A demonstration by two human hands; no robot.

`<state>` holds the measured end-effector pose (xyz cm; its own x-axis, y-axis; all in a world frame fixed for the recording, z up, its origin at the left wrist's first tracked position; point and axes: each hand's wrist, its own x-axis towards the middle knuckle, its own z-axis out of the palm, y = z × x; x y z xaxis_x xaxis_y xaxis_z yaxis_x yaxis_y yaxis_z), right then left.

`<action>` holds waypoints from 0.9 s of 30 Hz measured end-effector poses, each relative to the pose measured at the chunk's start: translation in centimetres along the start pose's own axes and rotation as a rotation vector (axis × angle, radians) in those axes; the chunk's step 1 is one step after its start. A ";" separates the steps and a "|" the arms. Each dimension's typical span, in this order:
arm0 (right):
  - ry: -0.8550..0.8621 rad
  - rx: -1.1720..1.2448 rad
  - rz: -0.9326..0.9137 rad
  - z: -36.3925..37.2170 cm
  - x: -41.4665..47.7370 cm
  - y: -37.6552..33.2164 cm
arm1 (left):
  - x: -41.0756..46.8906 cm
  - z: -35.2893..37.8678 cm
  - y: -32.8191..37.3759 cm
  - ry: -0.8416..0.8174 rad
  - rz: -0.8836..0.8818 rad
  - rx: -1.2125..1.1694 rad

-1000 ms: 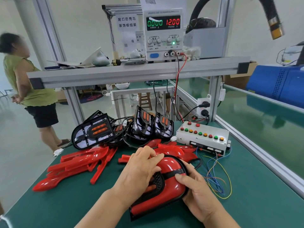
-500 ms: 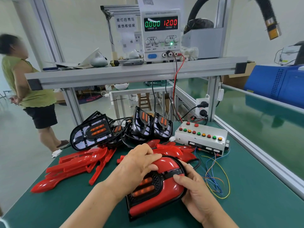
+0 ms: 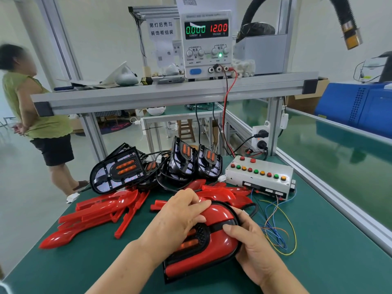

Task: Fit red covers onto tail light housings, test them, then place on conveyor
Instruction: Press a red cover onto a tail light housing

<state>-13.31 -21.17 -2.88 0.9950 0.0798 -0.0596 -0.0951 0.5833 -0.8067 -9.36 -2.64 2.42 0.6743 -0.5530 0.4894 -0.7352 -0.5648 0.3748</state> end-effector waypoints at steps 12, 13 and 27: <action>-0.024 0.043 0.005 -0.1 0.4 0.4 | 0.1 0.1 0.0 -0.056 -0.001 -0.072; -0.027 0.047 0.002 -0.1 0.4 0.4 | 0.3 0.0 0.1 -0.066 0.015 -0.039; -0.036 0.029 0.011 -0.2 0.4 0.2 | -0.4 0.2 -0.6 -0.071 0.000 0.041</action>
<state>-12.93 -21.22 -3.22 0.9923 0.1150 -0.0465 -0.1071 0.6057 -0.7884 -9.16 -2.24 1.85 0.6789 -0.5939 0.4317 -0.7324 -0.5890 0.3414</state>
